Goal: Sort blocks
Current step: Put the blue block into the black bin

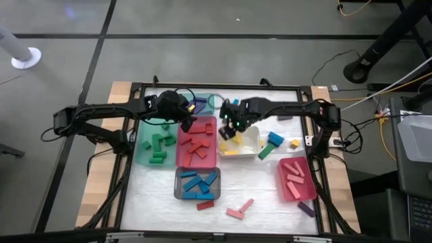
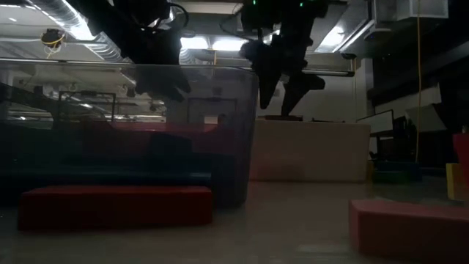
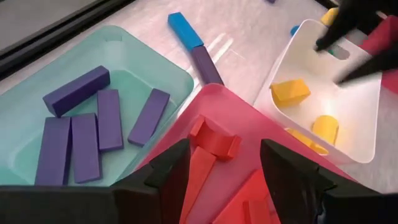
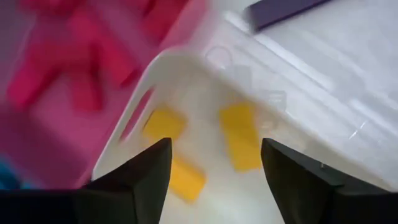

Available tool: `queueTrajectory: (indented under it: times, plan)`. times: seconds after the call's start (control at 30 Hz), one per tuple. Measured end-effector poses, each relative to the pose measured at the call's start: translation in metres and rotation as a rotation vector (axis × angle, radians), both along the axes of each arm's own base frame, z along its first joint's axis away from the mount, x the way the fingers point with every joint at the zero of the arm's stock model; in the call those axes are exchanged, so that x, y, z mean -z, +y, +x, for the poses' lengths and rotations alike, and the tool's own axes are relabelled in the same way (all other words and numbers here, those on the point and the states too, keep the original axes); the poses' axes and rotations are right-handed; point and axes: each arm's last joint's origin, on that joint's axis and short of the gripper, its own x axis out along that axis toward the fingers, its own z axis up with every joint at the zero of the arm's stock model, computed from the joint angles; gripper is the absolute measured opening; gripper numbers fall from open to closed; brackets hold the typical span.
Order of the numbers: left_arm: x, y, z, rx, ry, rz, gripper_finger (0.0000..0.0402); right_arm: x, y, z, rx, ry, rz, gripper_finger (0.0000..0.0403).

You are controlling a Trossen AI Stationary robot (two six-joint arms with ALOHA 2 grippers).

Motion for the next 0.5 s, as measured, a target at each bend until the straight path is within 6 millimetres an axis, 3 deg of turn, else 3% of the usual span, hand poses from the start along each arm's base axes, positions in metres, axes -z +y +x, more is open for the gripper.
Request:
queueTrajectory:
  times: [0.27, 0.5]
  plan:
    - [0.000, 0.000, 0.000, 0.000, 0.000, 0.000, 0.0182, 0.001, -0.077, -0.014, 0.446, -0.040, -0.046, 0.0224]
    - [0.000, 0.000, 0.000, 0.001, 0.001, 0.000, 0.0182, 0.028, -0.131, -0.005, 0.568, -0.137, -0.055, 0.0222]
